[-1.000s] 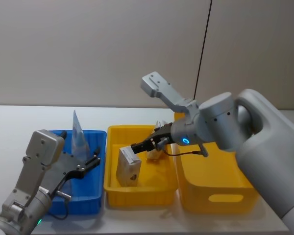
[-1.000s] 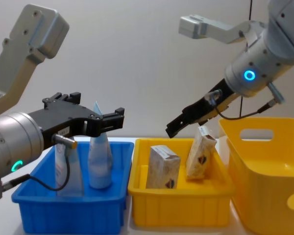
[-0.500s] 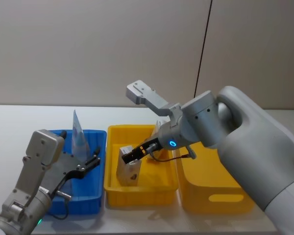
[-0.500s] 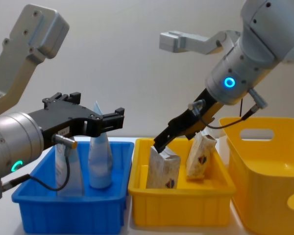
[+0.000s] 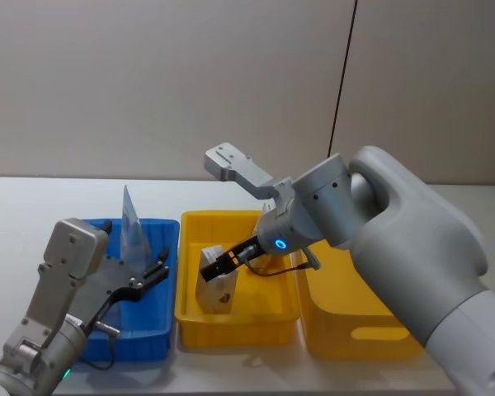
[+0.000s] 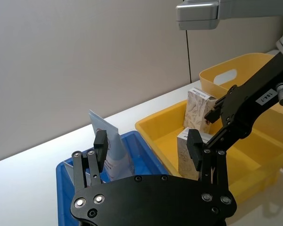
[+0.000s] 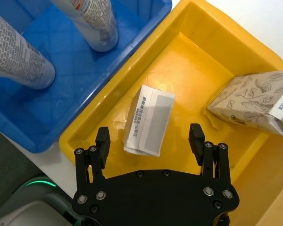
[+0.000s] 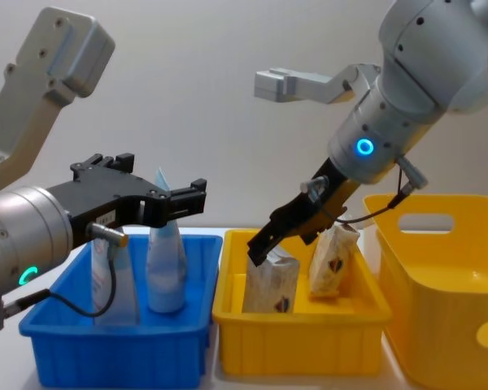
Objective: Bimanual collaborative sorting of washing and personal care products
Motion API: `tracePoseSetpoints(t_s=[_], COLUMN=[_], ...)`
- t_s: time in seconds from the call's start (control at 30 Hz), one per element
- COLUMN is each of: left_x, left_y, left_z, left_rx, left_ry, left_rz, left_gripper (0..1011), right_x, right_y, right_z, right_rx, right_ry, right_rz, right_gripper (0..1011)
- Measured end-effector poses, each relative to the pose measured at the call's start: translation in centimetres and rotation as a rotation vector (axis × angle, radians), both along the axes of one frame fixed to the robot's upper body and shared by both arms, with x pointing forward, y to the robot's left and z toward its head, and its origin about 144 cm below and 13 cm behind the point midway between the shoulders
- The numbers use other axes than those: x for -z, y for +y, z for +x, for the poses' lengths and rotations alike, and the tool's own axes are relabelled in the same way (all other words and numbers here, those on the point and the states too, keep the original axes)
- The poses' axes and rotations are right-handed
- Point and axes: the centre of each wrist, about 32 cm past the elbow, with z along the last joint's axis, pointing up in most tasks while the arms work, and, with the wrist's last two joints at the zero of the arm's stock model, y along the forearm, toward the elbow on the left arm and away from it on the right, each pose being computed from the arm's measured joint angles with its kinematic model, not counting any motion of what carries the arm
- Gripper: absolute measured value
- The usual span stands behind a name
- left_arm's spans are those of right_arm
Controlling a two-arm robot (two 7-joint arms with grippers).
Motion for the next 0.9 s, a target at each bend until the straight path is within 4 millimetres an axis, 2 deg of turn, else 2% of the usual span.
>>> tracePoseSetpoints(t_s=[0.9], left_x=[0.0], left_y=[0.0], left_z=[0.0], left_rx=[0.000], left_ry=[0.000], left_rz=[0.000], left_gripper=[1001], right_x=[2.3], right_y=[0.8], right_z=[2.2], right_rx=[0.026], right_ry=[0.044], right_rz=[0.037], right_gripper=[1002])
